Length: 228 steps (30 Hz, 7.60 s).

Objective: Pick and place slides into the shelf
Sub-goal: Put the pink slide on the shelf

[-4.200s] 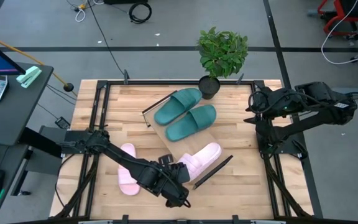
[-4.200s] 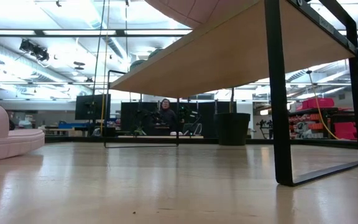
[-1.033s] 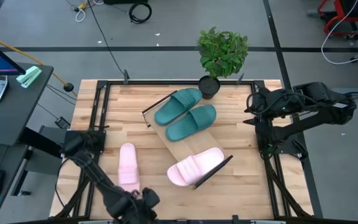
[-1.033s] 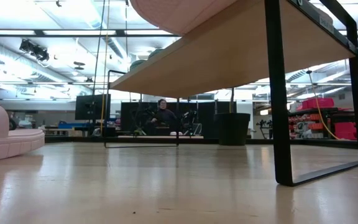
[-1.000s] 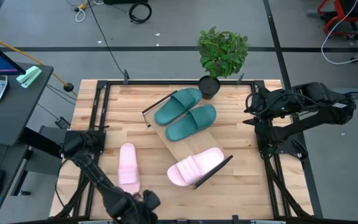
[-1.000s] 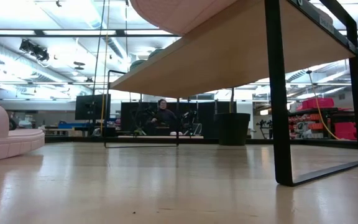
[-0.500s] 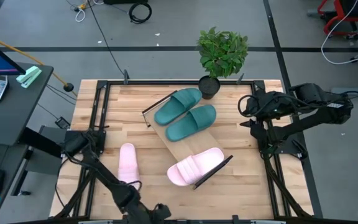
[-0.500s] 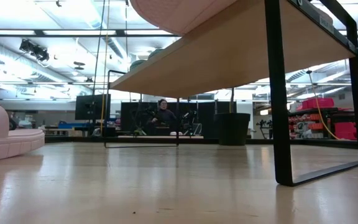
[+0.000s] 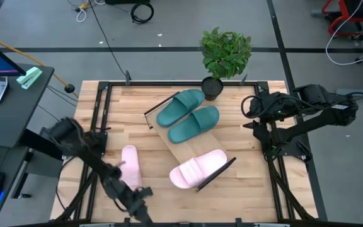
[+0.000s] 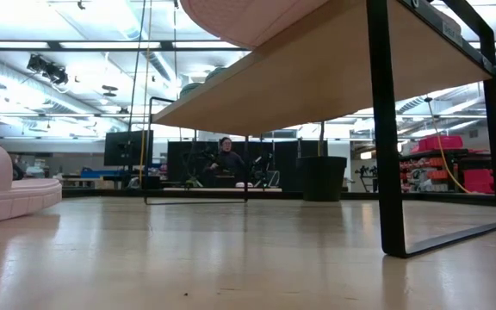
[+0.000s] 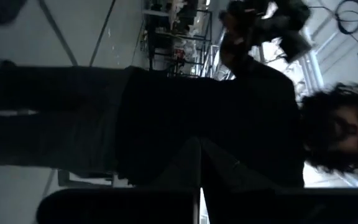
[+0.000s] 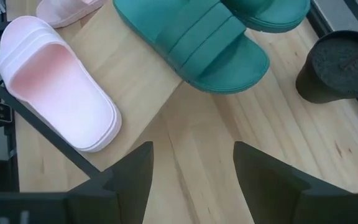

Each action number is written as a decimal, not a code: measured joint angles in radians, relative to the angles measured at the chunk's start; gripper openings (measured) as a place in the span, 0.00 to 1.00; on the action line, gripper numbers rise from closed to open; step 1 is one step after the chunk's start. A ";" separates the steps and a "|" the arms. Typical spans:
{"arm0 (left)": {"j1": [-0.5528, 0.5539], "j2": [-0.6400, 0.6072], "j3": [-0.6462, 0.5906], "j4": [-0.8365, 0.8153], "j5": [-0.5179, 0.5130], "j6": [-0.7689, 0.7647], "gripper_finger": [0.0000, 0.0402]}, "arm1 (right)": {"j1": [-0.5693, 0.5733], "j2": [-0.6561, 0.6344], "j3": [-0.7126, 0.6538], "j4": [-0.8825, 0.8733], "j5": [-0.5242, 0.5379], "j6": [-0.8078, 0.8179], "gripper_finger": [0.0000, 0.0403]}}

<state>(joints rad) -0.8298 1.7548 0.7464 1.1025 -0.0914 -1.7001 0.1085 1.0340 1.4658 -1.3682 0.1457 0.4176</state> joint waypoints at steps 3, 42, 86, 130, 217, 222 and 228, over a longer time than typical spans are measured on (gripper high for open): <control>0.015 -0.144 -0.093 -0.116 0.003 0.010 0.02 | 0.000 0.002 0.000 0.003 0.016 0.002 0.57; 0.509 -0.833 -0.215 -1.534 0.421 0.762 0.29 | 0.000 0.068 0.000 0.062 0.023 0.081 0.57; 0.505 -0.588 -0.214 -1.592 0.567 1.085 0.05 | 0.000 0.068 0.000 0.090 0.020 0.123 0.57; 0.565 -0.145 1.135 -2.663 0.113 2.238 0.03 | 0.000 0.067 0.000 0.090 0.038 0.057 0.57; 0.621 0.205 1.419 -2.620 0.192 2.681 0.03 | 0.000 0.067 0.000 0.090 0.015 0.096 0.57; 0.627 0.205 1.419 -2.616 0.161 2.683 0.03 | 0.000 0.067 0.000 0.090 0.009 0.103 0.57; 0.627 0.205 1.419 -2.585 0.154 2.703 0.03 | 0.000 0.067 0.000 0.095 0.001 0.103 0.57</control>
<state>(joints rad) -0.2028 1.9598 2.1654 -1.4830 0.0626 1.0025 0.1089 1.1007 1.4658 -1.2727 0.1470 0.5210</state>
